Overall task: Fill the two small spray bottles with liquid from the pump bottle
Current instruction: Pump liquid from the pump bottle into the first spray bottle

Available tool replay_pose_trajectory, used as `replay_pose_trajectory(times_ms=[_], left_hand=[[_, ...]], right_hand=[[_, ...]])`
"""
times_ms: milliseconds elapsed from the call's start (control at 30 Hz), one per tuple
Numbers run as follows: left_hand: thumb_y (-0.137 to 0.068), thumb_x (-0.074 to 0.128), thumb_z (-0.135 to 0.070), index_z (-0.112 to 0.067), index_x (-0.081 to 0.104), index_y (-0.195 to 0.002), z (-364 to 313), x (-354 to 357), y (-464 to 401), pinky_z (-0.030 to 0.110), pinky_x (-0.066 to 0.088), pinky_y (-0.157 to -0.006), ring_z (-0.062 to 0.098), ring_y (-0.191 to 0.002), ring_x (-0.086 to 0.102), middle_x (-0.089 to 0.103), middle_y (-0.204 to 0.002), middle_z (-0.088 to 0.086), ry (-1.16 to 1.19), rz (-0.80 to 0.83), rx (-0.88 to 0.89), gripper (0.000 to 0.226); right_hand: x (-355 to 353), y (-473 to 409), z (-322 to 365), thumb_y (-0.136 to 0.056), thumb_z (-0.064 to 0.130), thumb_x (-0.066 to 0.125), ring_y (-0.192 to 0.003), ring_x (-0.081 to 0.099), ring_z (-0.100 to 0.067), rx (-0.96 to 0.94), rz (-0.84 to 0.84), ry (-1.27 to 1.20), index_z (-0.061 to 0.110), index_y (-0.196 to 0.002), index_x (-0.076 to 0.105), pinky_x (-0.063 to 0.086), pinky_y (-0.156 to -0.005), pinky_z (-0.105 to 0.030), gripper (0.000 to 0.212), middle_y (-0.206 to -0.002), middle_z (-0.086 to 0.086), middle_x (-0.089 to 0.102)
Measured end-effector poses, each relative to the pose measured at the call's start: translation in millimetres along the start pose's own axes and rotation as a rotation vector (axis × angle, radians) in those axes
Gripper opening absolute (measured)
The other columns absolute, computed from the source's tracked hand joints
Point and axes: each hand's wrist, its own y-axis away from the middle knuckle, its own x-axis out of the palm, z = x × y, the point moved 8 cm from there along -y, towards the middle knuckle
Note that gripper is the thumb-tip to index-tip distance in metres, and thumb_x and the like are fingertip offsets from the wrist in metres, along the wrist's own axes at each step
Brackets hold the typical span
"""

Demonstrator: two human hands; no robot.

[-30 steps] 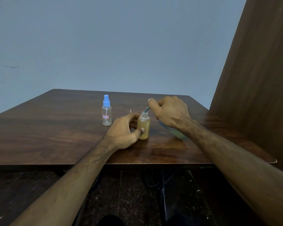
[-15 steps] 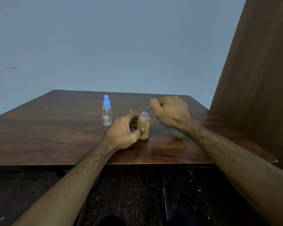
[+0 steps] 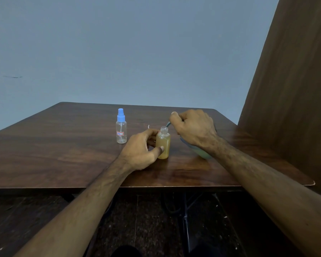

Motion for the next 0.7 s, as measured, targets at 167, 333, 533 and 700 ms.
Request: replay_pose_trajectory(times_ms=[167, 333, 533, 700], left_hand=[[-0.086, 0.076, -0.020, -0.022, 0.062, -0.125, 1.9, 0.0, -0.3, 0.028, 0.057, -0.092, 0.003, -0.098, 0.069, 0.072, -0.106, -0.010, 0.001, 0.006, -0.007, 0.041], [-0.087, 0.075, -0.021, -0.022, 0.062, -0.126, 1.7, -0.2, -0.2, 0.026, 0.056, -0.091, 0.001, -0.097, 0.068, 0.072, -0.106, -0.012, -0.008, 0.007, -0.008, 0.042], [-0.087, 0.075, -0.020, -0.021, 0.061, -0.127, 0.7, -0.8, -0.1, 0.023, 0.055, -0.089, -0.001, -0.097, 0.067, 0.070, -0.106, -0.013, -0.008, -0.004, -0.007, 0.043], [-0.086, 0.076, -0.021, -0.022, 0.061, -0.126, 1.5, -0.7, -0.5, 0.020, 0.054, -0.086, -0.001, -0.097, 0.067, 0.070, -0.105, -0.014, -0.011, -0.002, -0.009, 0.043]], right_hand=[[0.3, -1.8, -3.6, -0.087, 0.059, 0.024, -0.061, 0.064, -0.026, 0.034, 0.026, -0.044, 0.010, -0.061, 0.068, 0.056, -0.067, -0.036, 0.071, -0.066, -0.007, 0.073], [4.3, -1.7, -1.2, -0.093, 0.061, 0.032, -0.060, 0.065, -0.028, 0.013, 0.027, -0.022, 0.007, -0.063, 0.070, 0.054, -0.065, -0.033, 0.073, -0.063, -0.009, 0.071], [4.1, -2.1, 2.2, -0.095, 0.057, 0.033, -0.056, 0.063, -0.025, -0.009, 0.026, -0.010, 0.009, -0.059, 0.069, 0.051, -0.061, -0.031, 0.070, -0.061, -0.007, 0.071], [3.4, 0.0, 3.5, -0.101, 0.048, 0.038, -0.048, 0.048, -0.019, -0.010, 0.026, 0.011, 0.010, -0.053, 0.056, 0.039, -0.055, -0.030, 0.063, -0.049, -0.002, 0.055]])
